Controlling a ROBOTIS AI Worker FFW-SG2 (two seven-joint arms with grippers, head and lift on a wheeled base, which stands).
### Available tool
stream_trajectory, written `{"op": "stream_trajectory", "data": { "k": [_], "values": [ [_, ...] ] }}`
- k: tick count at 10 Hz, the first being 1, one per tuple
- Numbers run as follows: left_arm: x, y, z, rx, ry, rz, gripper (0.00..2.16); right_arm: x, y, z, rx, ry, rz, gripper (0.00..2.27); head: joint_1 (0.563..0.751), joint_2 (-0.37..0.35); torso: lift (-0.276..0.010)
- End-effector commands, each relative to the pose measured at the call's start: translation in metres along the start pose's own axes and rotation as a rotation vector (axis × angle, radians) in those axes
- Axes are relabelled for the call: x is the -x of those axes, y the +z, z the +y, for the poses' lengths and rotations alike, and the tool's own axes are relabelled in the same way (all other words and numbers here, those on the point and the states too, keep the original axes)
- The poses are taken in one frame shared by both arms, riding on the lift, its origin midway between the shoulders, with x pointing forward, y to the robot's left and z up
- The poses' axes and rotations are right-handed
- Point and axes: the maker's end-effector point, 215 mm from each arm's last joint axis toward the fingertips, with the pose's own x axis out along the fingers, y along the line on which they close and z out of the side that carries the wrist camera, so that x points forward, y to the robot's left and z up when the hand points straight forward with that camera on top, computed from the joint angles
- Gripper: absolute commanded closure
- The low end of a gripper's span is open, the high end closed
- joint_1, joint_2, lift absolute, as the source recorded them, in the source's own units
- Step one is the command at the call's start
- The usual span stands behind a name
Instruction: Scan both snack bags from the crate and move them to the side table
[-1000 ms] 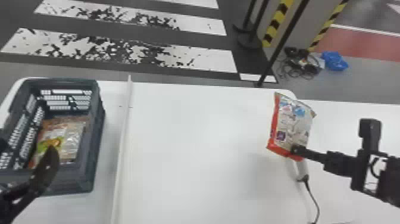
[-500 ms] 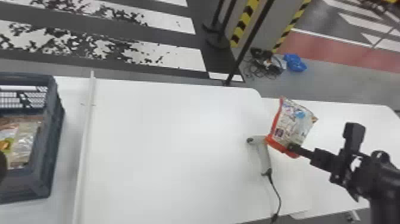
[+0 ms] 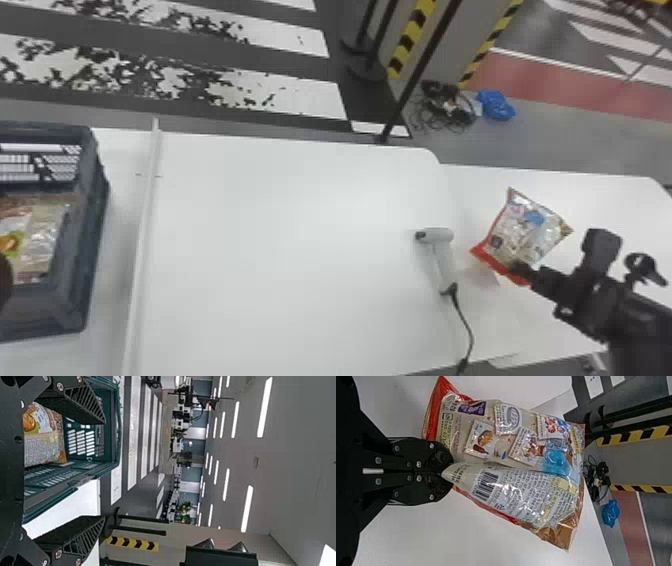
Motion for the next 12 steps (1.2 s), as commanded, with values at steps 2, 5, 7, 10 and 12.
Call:
{"op": "stream_trajectory", "data": {
  "k": [2,5,7,10,12],
  "values": [
    [0.0,-0.001,0.001,0.0,0.0,0.001,0.15,-0.013,0.001,-0.017,-0.046,-0.06,-0.037,2.26,0.695,-0.35,-0.075],
    [0.0,0.0,0.002,0.002,0.002,-0.001,0.15,-0.018,0.015,-0.023,-0.087,-0.09,-0.098,1.12,0.695,-0.35,-0.075],
    [0.0,0.0,0.004,0.004,0.005,-0.002,0.15,-0.019,0.012,-0.031,-0.101,-0.138,-0.1,0.0,0.695,-0.35,-0.075],
    [0.0,0.001,0.003,0.004,0.005,-0.003,0.15,-0.008,0.017,-0.041,-0.119,-0.186,-0.157,0.04,0.695,-0.35,-0.075],
    [0.0,0.002,0.003,0.003,0.005,-0.004,0.15,0.02,0.037,-0.016,-0.052,-0.156,-0.286,0.04,0.695,-0.35,-0.075]
  ]
}}
